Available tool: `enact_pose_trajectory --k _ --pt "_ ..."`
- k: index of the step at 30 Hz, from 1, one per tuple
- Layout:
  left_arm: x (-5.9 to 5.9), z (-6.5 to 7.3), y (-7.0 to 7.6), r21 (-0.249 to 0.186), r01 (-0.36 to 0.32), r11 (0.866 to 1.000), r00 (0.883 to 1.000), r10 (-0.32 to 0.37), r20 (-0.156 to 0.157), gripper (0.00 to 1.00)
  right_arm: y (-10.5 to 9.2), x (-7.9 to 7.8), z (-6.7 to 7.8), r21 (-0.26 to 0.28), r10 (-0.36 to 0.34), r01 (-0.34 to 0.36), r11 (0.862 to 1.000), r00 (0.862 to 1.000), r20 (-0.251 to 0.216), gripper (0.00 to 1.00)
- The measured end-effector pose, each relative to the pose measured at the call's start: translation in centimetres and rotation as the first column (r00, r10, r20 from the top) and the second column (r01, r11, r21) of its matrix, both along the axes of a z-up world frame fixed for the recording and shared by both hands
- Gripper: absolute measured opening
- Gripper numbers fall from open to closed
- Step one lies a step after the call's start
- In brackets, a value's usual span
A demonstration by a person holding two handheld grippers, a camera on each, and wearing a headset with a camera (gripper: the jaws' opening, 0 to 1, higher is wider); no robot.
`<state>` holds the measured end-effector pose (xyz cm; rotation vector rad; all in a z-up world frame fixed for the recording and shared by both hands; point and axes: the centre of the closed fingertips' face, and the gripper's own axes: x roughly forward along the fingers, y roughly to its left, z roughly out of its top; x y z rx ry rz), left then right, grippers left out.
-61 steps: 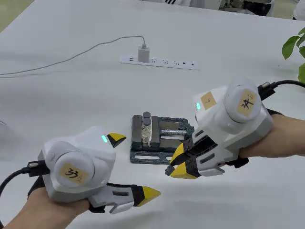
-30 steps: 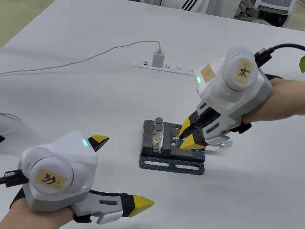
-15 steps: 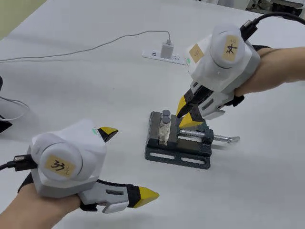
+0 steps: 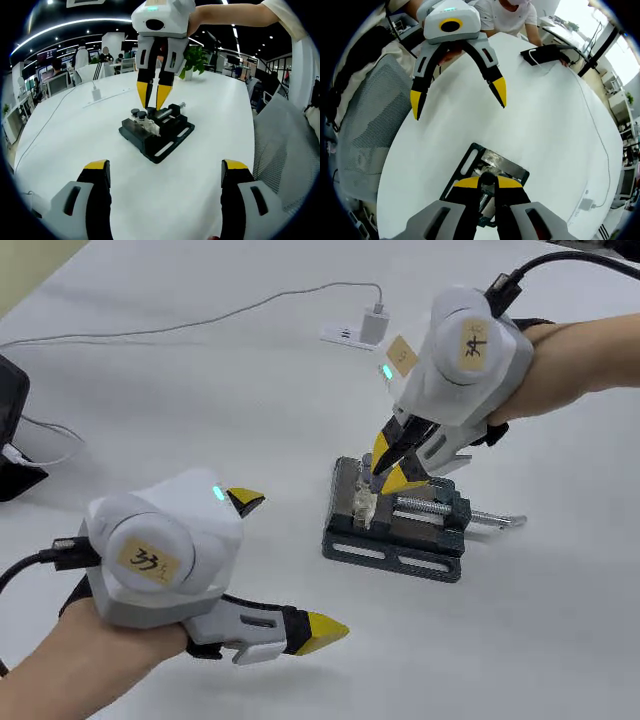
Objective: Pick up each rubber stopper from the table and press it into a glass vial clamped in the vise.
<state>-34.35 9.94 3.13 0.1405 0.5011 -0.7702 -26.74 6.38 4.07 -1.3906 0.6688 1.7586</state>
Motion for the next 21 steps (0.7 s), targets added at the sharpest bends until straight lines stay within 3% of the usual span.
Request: enact_pose_trajectory --k 21 --pt "-0.5 -0.6 0.1 -0.016 -0.009 1.000 1.000 0.008 -0.024 0.89 0.4 -0.1 -1.2 -0.059 -0.033 0.032 0.998 0.999 -0.002 0.05"
